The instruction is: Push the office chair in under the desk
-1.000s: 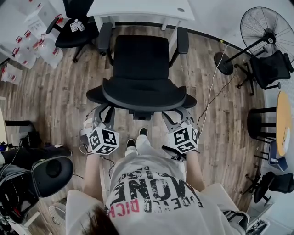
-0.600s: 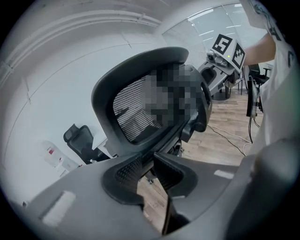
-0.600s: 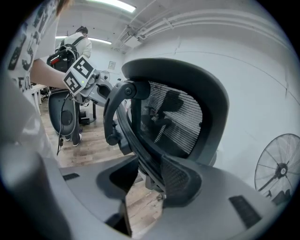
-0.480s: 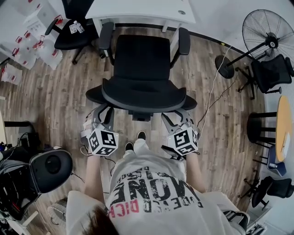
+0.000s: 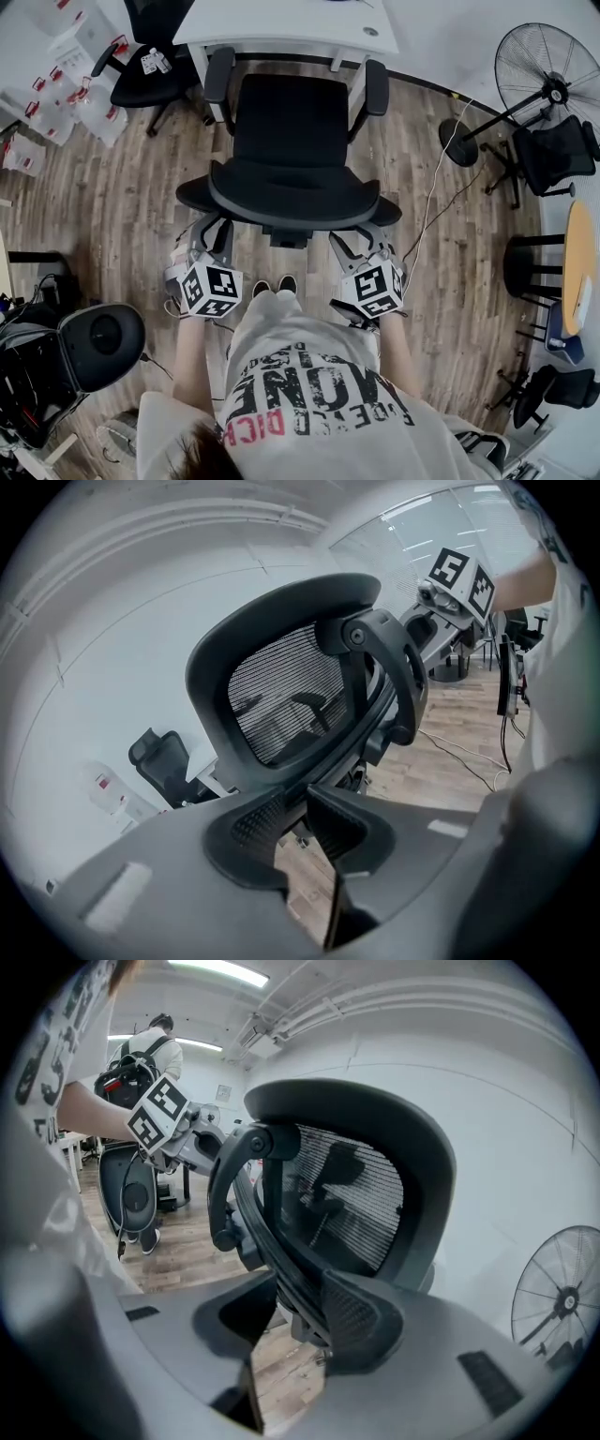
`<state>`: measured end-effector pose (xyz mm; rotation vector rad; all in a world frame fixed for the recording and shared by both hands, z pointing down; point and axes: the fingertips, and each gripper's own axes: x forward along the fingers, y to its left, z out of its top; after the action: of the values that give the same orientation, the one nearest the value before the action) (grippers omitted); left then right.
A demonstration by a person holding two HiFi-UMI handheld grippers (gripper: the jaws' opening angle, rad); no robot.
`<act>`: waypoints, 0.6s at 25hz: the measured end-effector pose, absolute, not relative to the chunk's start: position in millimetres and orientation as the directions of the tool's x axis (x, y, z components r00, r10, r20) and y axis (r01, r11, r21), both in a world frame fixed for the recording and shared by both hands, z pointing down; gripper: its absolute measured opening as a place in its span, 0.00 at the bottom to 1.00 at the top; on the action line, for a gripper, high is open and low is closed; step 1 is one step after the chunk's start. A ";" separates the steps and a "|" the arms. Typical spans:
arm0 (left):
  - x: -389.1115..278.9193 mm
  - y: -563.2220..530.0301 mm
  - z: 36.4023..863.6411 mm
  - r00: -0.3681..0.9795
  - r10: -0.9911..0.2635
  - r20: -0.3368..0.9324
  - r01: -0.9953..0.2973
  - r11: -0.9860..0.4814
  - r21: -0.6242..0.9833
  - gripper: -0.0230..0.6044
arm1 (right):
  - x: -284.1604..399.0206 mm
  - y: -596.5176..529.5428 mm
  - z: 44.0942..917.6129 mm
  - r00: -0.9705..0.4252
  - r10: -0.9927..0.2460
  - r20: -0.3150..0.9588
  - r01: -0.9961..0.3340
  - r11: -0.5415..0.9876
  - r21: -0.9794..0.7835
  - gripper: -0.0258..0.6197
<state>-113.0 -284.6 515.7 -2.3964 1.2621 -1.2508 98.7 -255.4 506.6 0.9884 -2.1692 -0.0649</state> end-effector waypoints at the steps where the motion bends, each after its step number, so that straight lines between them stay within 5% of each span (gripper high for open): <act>1: -112.4 -285.0 515.0 0.297 -0.741 0.602 -0.611 -0.632 -0.477 0.17 | 99.2 -255.6 506.9 -0.427 -0.671 0.606 -0.635 0.700 0.327 0.26; 15: -110.3 -291.0 516.3 0.340 -0.715 0.611 -0.612 -0.661 -0.433 0.17 | 100.7 -263.4 506.5 -0.362 -0.685 0.633 -0.679 0.659 0.324 0.28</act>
<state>-110.3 -291.0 516.3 -2.4653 1.2280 -1.2262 100.7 -263.4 506.5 1.0523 -2.1021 -0.0092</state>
